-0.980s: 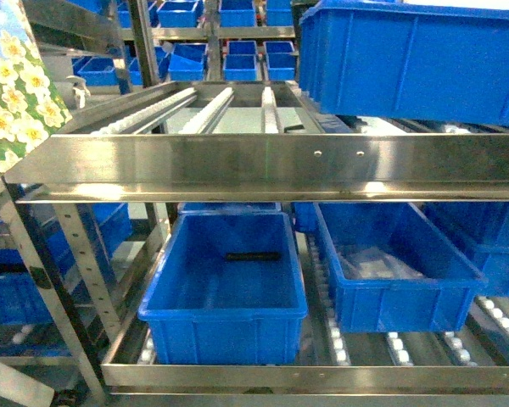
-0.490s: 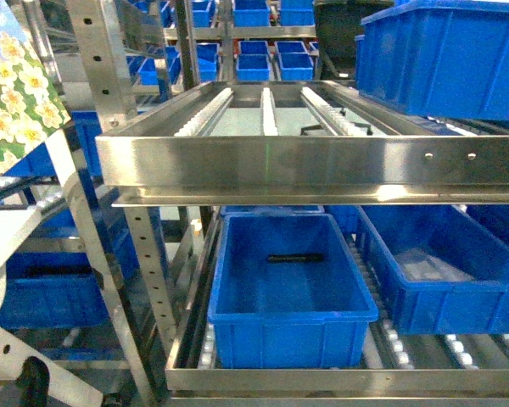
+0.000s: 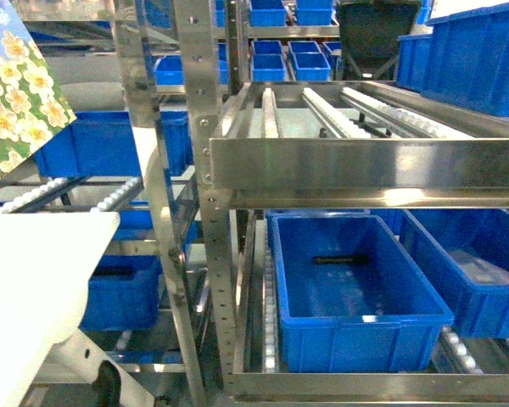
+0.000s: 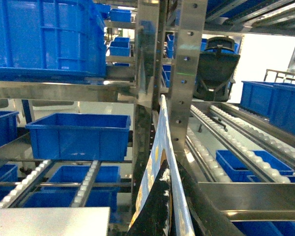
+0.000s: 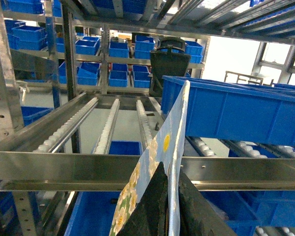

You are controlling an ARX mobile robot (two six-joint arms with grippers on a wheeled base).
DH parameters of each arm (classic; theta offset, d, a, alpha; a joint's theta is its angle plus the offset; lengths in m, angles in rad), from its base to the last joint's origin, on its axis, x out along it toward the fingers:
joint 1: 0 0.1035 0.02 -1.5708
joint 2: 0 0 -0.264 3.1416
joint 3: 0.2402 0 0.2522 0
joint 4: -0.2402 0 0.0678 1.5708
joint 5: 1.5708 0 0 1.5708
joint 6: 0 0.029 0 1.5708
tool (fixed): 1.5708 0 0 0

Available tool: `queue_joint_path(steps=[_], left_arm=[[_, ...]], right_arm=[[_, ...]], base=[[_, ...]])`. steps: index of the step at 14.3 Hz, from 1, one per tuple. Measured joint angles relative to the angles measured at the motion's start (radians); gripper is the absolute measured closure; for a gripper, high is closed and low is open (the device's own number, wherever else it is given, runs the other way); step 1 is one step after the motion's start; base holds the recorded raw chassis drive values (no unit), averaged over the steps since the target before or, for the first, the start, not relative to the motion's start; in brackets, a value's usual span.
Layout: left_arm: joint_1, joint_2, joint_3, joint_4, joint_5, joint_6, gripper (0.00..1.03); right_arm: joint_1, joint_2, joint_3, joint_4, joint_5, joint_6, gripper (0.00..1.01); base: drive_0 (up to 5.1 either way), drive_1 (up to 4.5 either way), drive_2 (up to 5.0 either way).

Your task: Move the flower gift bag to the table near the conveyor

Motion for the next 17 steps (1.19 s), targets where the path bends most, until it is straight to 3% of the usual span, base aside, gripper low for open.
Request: queue_joint_path(steps=[17], left_arm=[[0.001, 0.000, 0.000, -0.001, 0.000, 0.000, 1.01]], right_arm=[[0.000, 0.000, 0.000, -0.002, 0.000, 0.000, 0.98]], base=[[-4.7, 0.93, 3.8]])
